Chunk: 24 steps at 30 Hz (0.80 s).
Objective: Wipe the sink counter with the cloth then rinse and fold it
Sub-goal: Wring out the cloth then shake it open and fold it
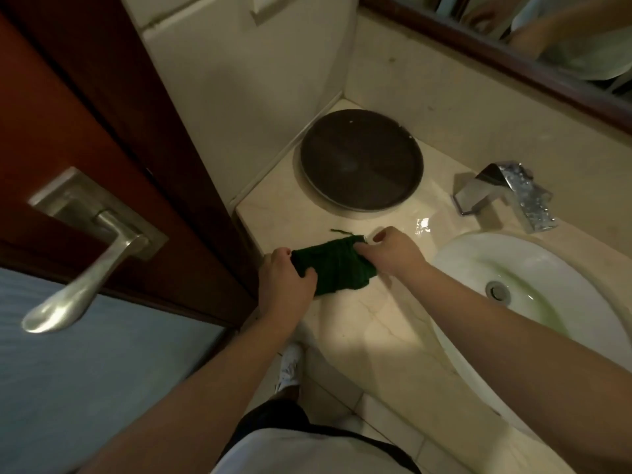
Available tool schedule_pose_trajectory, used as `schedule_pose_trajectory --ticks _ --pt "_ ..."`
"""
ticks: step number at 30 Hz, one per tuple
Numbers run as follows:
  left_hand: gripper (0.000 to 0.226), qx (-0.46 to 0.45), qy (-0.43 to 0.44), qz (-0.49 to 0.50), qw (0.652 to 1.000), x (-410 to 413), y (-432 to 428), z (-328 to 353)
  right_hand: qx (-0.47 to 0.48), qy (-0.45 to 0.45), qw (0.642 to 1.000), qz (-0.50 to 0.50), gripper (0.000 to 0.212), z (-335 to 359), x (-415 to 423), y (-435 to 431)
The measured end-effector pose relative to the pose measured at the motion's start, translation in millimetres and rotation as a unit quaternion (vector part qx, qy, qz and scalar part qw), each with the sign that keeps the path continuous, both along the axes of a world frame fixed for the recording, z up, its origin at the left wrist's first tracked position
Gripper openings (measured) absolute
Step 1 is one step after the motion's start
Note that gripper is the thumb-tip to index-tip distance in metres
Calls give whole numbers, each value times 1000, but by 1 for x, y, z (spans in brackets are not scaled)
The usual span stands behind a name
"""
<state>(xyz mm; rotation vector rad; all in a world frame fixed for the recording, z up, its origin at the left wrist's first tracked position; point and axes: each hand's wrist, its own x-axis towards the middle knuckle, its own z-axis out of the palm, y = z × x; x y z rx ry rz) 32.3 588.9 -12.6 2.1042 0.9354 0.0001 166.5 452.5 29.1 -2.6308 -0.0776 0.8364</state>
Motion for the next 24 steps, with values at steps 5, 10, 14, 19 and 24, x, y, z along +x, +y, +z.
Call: schedule_pose_trajectory --ticks 5,10,14,19,24 --pt "40 -42 109 -31 993 17 11 1 -54 -17 996 66 72 -20 -20 7" --pt "20 -183 43 -19 982 30 22 12 54 33 997 40 33 -28 -18 2" --pt "20 -320 -21 27 947 56 28 24 206 115 967 -92 29 -8 7 -5" --pt "30 -358 -123 47 924 117 26 36 228 5 959 -167 36 19 69 -9" --pt "38 -349 -138 25 926 180 16 32 189 -94 959 -187 41 20 131 -11"
